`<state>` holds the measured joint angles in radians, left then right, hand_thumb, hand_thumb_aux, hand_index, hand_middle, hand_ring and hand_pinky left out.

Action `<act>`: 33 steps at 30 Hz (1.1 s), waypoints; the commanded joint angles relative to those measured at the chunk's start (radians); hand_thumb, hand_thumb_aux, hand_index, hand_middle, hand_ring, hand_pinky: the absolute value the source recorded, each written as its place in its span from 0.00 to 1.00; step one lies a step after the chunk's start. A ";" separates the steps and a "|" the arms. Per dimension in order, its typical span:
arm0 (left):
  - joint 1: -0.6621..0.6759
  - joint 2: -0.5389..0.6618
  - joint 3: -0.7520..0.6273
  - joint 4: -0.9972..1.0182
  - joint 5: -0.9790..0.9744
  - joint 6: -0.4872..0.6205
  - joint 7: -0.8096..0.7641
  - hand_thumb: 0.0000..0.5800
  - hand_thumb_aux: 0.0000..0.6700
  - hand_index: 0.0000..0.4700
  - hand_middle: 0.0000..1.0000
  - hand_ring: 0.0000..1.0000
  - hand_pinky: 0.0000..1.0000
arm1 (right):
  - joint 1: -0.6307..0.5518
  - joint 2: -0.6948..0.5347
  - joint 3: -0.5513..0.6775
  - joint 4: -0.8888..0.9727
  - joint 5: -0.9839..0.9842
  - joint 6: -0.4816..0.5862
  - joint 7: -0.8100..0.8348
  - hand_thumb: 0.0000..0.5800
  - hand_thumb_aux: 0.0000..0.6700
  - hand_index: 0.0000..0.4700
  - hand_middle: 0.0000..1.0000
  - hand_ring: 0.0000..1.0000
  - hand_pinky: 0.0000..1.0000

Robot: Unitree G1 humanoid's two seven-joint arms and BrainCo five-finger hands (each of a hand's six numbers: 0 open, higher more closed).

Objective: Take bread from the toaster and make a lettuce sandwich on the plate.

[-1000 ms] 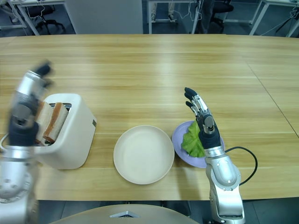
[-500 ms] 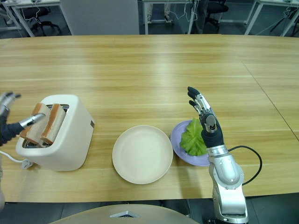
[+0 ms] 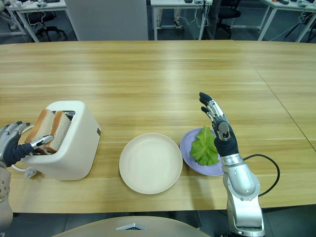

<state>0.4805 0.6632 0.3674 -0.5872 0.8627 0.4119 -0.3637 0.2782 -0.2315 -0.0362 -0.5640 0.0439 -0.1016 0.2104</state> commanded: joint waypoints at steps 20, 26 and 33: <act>-0.199 -0.287 0.180 -0.075 -0.465 -0.112 0.163 1.00 1.00 0.98 1.00 1.00 1.00 | -0.118 -0.466 -0.073 0.282 -0.624 -0.308 -0.098 0.00 0.00 0.00 0.00 0.00 0.00; -0.261 -0.265 0.270 -0.162 -0.535 -0.137 0.190 1.00 1.00 0.98 1.00 1.00 1.00 | -0.229 -0.679 0.025 0.721 -0.878 -0.500 -0.373 0.00 0.00 0.00 0.00 0.00 0.00; -0.397 -0.201 0.283 -0.338 -0.645 -0.058 0.140 1.00 1.00 0.98 1.00 1.00 1.00 | -0.394 -0.716 0.239 1.164 -1.068 -0.622 -0.664 0.00 0.00 0.00 0.00 0.00 0.00</act>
<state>0.1187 0.4410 0.6564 -0.8591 0.2588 0.3082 -0.1987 -0.0847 -0.9410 0.1365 0.5020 -0.9649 -0.6883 -0.3685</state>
